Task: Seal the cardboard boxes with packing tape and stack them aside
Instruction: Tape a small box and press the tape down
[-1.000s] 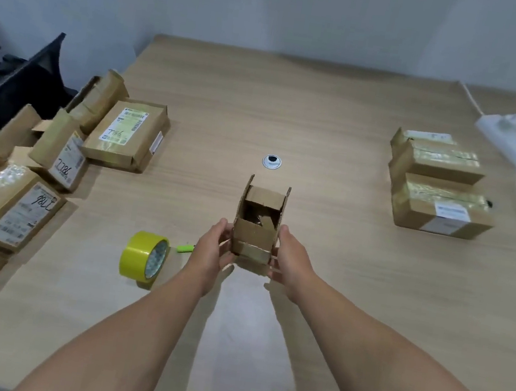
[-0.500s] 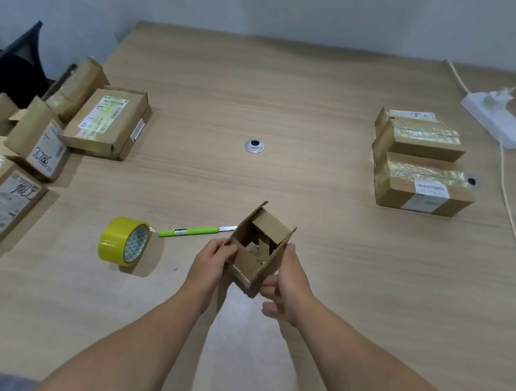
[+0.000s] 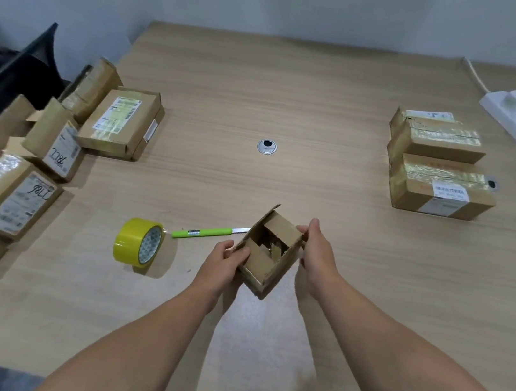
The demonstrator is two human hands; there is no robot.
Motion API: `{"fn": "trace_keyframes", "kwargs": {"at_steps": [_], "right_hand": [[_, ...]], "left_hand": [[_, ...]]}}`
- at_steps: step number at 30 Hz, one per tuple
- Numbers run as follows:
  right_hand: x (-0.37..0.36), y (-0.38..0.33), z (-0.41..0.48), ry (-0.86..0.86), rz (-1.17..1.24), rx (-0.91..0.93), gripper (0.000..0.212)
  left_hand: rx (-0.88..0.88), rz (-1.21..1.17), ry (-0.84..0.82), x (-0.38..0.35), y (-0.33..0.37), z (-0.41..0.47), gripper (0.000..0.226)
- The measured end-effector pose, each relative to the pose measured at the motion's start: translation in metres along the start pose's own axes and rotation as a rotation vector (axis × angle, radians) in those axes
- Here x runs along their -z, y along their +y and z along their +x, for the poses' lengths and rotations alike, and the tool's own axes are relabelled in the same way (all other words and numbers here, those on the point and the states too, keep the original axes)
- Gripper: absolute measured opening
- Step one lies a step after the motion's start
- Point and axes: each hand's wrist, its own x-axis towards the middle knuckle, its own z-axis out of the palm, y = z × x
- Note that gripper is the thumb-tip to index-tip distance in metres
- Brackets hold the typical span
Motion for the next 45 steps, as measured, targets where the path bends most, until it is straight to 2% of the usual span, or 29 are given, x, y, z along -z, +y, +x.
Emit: {"fn": "trace_keyframes", "kwargs": {"at_steps": [4,8,11,17,20,24,27,30,33,37,42,45], "right_hand": [[-0.001,0.01,0.0,0.027,-0.015,0.019,0.047],[-0.002,0.018,-0.003,0.028,-0.006,0.033,0.047],[-0.002,0.024,-0.004,0.04,0.027,0.03,0.045],[-0.003,0.039,-0.011,0.038,0.0,0.053,0.036],[-0.004,0.044,-0.016,0.063,0.002,0.053,0.039],[-0.001,0.05,-0.019,0.085,-0.016,0.05,0.04],[-0.007,0.049,-0.022,0.073,-0.024,0.056,0.047],[-0.01,0.05,-0.023,0.077,0.013,0.039,0.062],[-0.01,0.053,-0.021,0.085,0.083,0.01,0.054],[-0.009,0.057,-0.017,0.069,0.145,-0.007,0.064],[-0.005,0.054,-0.012,0.032,0.119,-0.035,0.063],[-0.005,0.029,-0.035,0.02,0.02,0.015,0.052]], "left_hand": [[-0.048,-0.024,0.031,0.003,0.007,0.005,0.04],[-0.087,0.108,0.074,0.002,0.013,0.009,0.031],[-0.116,0.182,0.11,0.002,0.016,0.011,0.039],[-0.231,0.217,0.14,0.003,0.025,0.012,0.023],[-0.2,0.148,0.101,0.008,0.027,0.013,0.014],[-0.08,-0.085,-0.002,0.011,0.03,0.01,0.03],[-0.041,-0.202,-0.005,0.008,0.031,0.005,0.03],[-0.033,-0.209,-0.002,0.005,0.027,0.002,0.039],[-0.02,-0.205,-0.051,0.003,0.027,-0.001,0.045],[-0.015,-0.204,-0.099,-0.006,0.031,-0.007,0.044],[-0.027,-0.167,-0.099,0.001,0.03,-0.006,0.043],[-0.051,-0.126,-0.018,0.013,0.033,-0.006,0.037]]}}
